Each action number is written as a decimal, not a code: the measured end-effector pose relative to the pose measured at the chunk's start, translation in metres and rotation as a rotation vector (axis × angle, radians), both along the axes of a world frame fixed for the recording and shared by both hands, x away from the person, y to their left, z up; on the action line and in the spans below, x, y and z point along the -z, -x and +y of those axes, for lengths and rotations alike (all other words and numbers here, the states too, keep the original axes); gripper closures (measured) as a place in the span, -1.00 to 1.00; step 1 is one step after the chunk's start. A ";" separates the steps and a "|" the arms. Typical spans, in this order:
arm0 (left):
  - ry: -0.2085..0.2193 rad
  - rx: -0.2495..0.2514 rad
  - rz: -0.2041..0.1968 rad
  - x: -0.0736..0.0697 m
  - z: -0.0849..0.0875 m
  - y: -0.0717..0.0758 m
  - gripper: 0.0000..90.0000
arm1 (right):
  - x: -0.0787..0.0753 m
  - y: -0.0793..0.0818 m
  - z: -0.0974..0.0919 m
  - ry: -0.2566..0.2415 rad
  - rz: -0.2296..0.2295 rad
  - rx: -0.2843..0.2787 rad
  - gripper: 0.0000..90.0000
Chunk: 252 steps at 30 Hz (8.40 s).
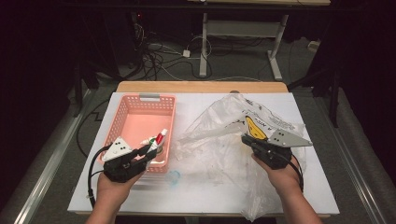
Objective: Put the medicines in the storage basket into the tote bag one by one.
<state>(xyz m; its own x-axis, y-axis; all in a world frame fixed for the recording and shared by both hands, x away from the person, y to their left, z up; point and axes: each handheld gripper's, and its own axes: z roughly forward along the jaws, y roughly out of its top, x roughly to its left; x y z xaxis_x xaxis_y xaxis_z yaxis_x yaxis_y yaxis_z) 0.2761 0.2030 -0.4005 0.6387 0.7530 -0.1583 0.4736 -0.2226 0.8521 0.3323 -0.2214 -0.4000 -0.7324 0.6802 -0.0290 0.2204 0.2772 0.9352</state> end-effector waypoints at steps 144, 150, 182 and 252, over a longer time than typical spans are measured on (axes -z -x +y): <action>-0.005 0.156 0.053 0.037 -0.087 0.008 -1.00 | -0.002 -0.002 -0.005 -0.024 -0.006 0.025 1.00; 0.000 0.131 0.049 0.031 -0.073 0.004 -1.00 | -0.002 -0.001 -0.006 -0.026 -0.005 0.020 1.00; -0.027 -0.166 0.055 0.035 0.025 -0.023 -1.00 | 0.001 -0.002 -0.007 -0.025 0.001 0.023 1.00; -0.420 -0.005 0.533 0.032 -0.023 -0.129 0.09 | 0.000 -0.001 -0.010 -0.027 -0.004 0.031 1.00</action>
<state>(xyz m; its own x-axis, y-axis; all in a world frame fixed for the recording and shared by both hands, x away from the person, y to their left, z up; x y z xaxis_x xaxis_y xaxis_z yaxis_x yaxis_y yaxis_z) 0.4050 0.1796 -0.4326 0.5508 0.8222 -0.1439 0.8068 -0.4803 0.3440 0.3338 -0.2313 -0.3996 -0.7112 0.7029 -0.0132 0.2243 0.2447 0.9433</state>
